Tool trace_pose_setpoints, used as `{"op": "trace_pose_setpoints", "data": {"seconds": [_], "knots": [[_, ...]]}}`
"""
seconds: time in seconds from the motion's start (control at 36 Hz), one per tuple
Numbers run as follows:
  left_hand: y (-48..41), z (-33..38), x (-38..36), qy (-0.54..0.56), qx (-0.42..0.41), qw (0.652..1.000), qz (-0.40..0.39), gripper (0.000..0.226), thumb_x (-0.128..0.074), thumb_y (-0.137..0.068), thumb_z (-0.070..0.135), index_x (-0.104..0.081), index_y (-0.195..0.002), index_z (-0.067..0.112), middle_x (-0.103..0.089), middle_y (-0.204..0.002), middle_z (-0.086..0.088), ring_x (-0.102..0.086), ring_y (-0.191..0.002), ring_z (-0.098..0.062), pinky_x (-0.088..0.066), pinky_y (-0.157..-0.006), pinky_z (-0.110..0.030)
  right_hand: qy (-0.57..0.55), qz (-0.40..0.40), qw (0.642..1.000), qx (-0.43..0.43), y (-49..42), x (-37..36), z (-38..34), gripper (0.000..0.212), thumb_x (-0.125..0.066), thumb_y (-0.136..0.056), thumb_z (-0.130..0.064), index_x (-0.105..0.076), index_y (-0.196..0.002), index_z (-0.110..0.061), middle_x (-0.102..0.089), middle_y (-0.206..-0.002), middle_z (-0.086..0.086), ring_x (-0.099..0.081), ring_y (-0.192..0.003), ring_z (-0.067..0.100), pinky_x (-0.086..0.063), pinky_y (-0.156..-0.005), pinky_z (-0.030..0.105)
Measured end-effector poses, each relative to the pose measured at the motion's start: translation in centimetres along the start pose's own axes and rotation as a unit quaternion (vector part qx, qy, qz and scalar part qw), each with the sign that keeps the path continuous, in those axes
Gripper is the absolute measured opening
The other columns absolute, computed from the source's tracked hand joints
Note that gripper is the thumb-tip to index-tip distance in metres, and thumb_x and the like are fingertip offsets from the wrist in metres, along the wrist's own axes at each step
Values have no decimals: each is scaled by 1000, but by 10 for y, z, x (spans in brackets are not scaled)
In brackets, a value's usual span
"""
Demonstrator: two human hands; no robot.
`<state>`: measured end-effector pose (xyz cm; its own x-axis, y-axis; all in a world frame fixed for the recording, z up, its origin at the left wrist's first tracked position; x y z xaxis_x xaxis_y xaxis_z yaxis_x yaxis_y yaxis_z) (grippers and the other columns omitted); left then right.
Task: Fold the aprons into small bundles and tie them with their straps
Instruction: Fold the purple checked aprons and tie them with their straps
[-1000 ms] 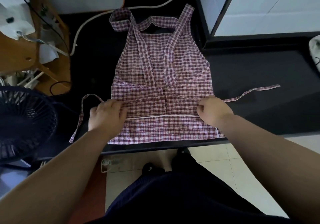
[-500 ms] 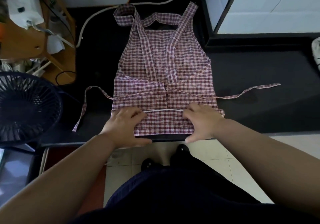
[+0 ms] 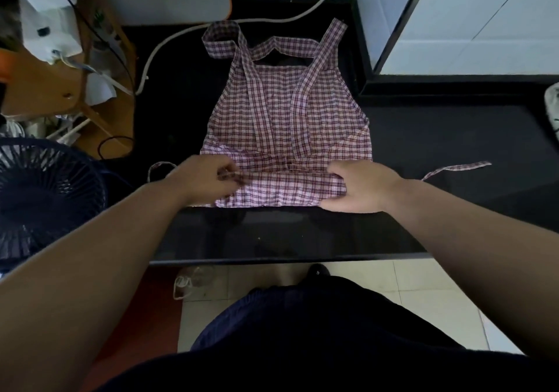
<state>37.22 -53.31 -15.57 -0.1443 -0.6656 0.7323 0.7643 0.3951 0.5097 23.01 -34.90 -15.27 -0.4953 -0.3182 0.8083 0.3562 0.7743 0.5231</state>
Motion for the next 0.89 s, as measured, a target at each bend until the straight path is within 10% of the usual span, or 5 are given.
{"op": "trace_pose_setpoints", "data": {"seconds": [0.36, 0.5, 0.58, 0.69, 0.89], "knots": [[-10, -21, 9, -183, 82, 958, 203, 32, -46, -99, 30, -58, -128, 23, -49, -135, -4, -39, -124, -31, -29, -100, -45, 163, 109, 978, -69, -24, 17, 27, 34, -44, -98, -24, -45, -132, -22, -48, -131, 4, -45, -122, 28, -32, -105, 43], [-6, -10, -17, -185, 22, 968, 168, 53, -47, -91, 4, -44, -142, 19, -41, -146, -4, -32, -135, -28, -15, -113, -41, 103, 7, 993, -54, -23, -21, 28, 74, -32, -90, -67, -24, -149, -23, -22, -156, 3, -24, -142, 25, -14, -116, 44], [-2, 0, -27, -126, -18, 984, 126, 51, -42, -101, 28, -32, -149, 18, -29, -156, -2, -21, -142, -23, -5, -118, -35, 143, -33, 988, -53, -22, -32, 30, 98, -42, -79, -78, -6, -152, -23, -1, -161, 2, -9, -147, 27, -6, -118, 43], [0, -9, -54, -185, -20, 982, -5, 107, -39, -76, 82, 0, -154, 21, 2, -161, 3, 5, -148, -16, 9, -118, -36, 135, 1, 990, -51, -24, -20, 27, 77, -39, -90, -65, -16, -151, -26, -15, -159, 1, -22, -143, 26, -14, -116, 44], [-4, -6, -34, -141, -10, 990, -13, 81, -55, -70, 52, -39, -146, 26, -36, -139, 0, -34, -129, -22, -31, -110, -38, 101, -10, 994, -42, -14, -4, 18, 49, -39, -90, -56, -53, -127, -27, -62, -116, -5, -56, -107, 21, -40, -95, 36]]}}
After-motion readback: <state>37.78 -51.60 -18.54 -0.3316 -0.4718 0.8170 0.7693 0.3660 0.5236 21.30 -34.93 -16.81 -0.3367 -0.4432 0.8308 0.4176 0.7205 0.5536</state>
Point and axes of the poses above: each hand's wrist, its own y-axis away from the middle knuckle, its own x-axis out of the back of the hand, z = x × y, the point moved 10 cm from there along -y, towards the middle knuckle
